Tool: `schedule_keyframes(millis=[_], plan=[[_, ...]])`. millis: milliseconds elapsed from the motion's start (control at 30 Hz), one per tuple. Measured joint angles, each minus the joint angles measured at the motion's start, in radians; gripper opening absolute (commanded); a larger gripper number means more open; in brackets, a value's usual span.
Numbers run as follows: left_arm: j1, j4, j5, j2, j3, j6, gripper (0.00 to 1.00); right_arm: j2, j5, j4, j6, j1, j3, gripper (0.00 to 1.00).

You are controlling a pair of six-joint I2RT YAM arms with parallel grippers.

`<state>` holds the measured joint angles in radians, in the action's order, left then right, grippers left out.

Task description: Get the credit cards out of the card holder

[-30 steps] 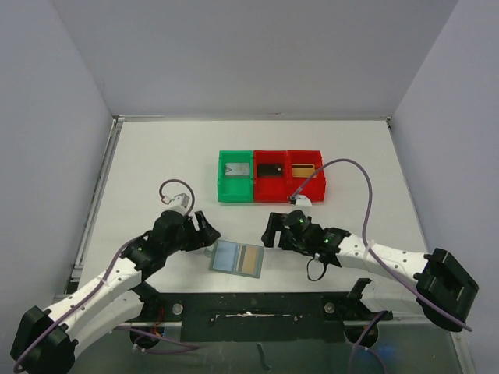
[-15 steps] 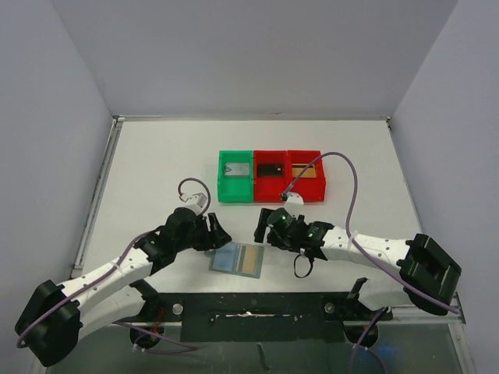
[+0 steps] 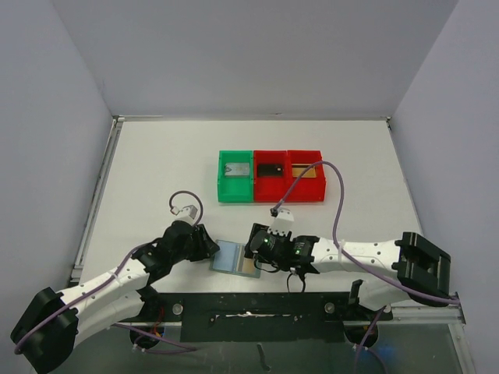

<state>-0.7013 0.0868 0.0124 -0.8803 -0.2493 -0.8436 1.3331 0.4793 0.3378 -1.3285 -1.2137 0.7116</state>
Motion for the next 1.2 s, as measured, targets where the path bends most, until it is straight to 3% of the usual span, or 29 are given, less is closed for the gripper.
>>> schedule_keyframes(millis=[400, 667, 833, 1200], plan=[[-0.007, -0.026, -0.002, -0.001, 0.040, -0.021, 0.36, 0.200, -0.073, 0.045, 0.059, 0.011, 0.184, 0.57], [-0.011, -0.064, -0.065, 0.029, 0.076, -0.032, 0.35, 0.248, -0.083, 0.146, 0.045, 0.025, 0.199, 0.58], [-0.017, -0.089, -0.108, 0.014, 0.084, -0.025, 0.28, 0.276, -0.090, 0.156, 0.060, 0.030, 0.200, 0.60], [-0.064, -0.128, -0.126, 0.029, 0.113, -0.059, 0.28, 0.277, -0.057, 0.274, 0.083, 0.040, 0.254, 0.66]])
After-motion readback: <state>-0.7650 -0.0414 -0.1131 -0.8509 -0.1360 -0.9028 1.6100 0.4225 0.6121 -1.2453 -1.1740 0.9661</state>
